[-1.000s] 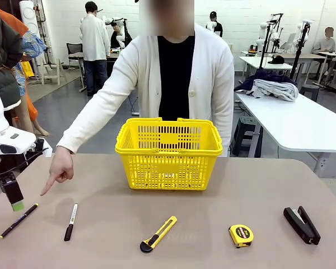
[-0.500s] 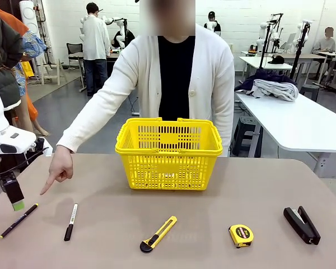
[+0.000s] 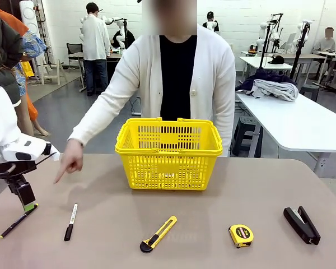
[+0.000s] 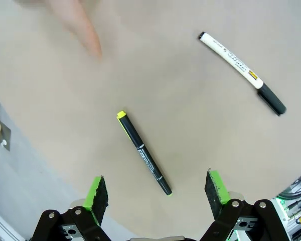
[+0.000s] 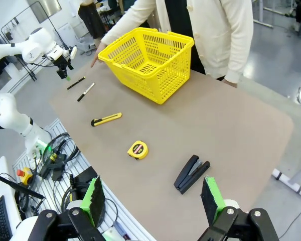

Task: Place the items the person wants into the basket.
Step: Pick up the item the person points to and place it in the Market Basket.

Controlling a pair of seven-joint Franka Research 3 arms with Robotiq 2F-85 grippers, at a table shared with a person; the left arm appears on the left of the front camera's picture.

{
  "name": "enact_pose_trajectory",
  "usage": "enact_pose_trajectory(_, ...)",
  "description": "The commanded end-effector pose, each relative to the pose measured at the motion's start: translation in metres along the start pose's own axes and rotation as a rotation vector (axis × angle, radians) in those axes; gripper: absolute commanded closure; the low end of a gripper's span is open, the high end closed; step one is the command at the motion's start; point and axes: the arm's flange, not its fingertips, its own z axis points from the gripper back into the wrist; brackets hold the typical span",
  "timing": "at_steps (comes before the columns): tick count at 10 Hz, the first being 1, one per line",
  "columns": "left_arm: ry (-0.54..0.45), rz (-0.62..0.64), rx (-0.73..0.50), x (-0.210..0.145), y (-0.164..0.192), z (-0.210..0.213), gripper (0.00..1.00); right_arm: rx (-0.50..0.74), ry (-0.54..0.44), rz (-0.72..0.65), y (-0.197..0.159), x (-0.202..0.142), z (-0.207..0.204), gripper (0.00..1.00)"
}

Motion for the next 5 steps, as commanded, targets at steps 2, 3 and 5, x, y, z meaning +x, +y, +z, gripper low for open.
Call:
enact_pose_trajectory(2, 0.031, 0.044, -0.03, -0.034, -0.018, -0.058, 0.0, 0.015, -0.015, 0.012, -0.001, 0.002, 0.002, 0.0)
enact_pose_trajectory(3, 0.034, 0.048, -0.053, -0.035, -0.017, -0.068, 0.0, 0.015, -0.015, 0.012, -0.001, 0.002, 0.002, 0.0)
enact_pose_trajectory(5, -0.002, 0.064, -0.064, -0.038, -0.015, -0.081, 0.0, 0.015, -0.015, 0.012, -0.001, 0.002, 0.002, 0.0)
